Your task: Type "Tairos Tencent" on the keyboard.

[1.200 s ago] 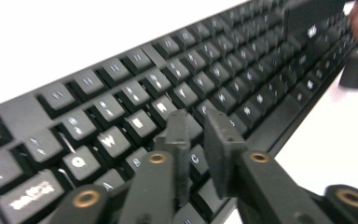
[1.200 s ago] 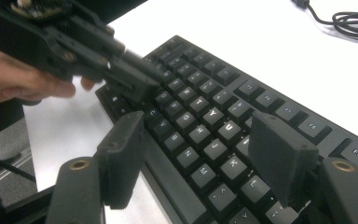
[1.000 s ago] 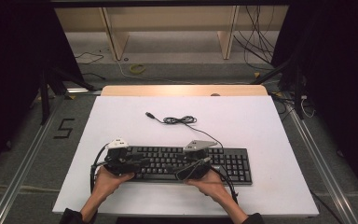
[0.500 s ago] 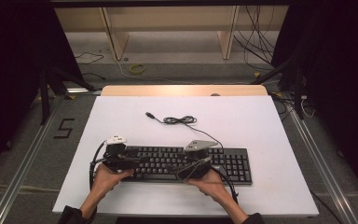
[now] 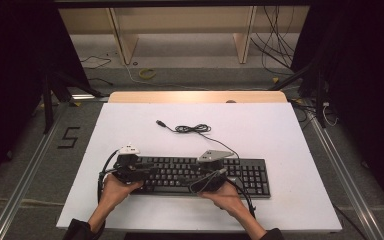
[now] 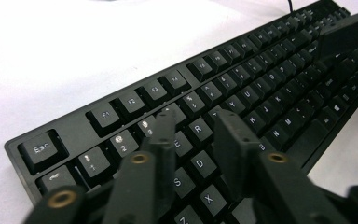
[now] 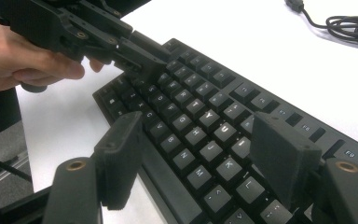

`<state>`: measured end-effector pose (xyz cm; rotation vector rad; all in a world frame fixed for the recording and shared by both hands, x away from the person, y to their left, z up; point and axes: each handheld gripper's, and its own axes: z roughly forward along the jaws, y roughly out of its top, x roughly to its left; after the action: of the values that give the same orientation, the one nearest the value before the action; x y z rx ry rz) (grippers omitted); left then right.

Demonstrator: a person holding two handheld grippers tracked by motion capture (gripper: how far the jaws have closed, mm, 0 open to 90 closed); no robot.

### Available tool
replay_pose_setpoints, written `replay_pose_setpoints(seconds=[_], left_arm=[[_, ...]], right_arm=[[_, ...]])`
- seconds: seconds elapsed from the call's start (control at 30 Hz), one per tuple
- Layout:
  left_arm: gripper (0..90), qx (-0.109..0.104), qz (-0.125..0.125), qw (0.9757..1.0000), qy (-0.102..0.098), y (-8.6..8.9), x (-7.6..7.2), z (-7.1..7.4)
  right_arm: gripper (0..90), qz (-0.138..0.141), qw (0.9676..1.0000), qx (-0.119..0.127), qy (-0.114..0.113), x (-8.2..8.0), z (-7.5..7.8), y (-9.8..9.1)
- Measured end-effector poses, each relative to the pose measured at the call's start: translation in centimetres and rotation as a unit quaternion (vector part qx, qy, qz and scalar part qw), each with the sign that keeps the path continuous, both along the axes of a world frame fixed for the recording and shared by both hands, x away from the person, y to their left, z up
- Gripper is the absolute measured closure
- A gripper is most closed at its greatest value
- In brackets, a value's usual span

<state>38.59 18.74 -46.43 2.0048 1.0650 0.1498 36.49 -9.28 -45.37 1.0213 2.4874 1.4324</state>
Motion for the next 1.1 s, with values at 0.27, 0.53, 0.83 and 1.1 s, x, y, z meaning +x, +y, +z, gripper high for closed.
replay_pose_setpoints(seconds=[0.27,0.53,0.83,1.1], left_arm=[[85.7,0.014,-0.002,0.9999,0.005,-0.2,0.2,-0.2],[89.1,0.025,-0.001,0.9997,0.006,-0.6,0.5,-0.5],[89.3,0.035,-0.002,0.9993,0.009,-0.9,1.0,-0.9],[89.4,0.04,-0.006,0.9991,0.009,-1.2,1.0,-1.4]], right_arm=[[35.7,0.001,1.0,-0.002,0.0,0.0,0.0,0.0],[35.7,0.001,1.0,-0.002,0.0,0.0,0.0,0.0],[35.7,0.003,1.0,-0.002,0.002,0.0,0.0,0.1],[35.7,0.002,1.0,-0.002,0.002,-0.1,-0.1,0.1]])
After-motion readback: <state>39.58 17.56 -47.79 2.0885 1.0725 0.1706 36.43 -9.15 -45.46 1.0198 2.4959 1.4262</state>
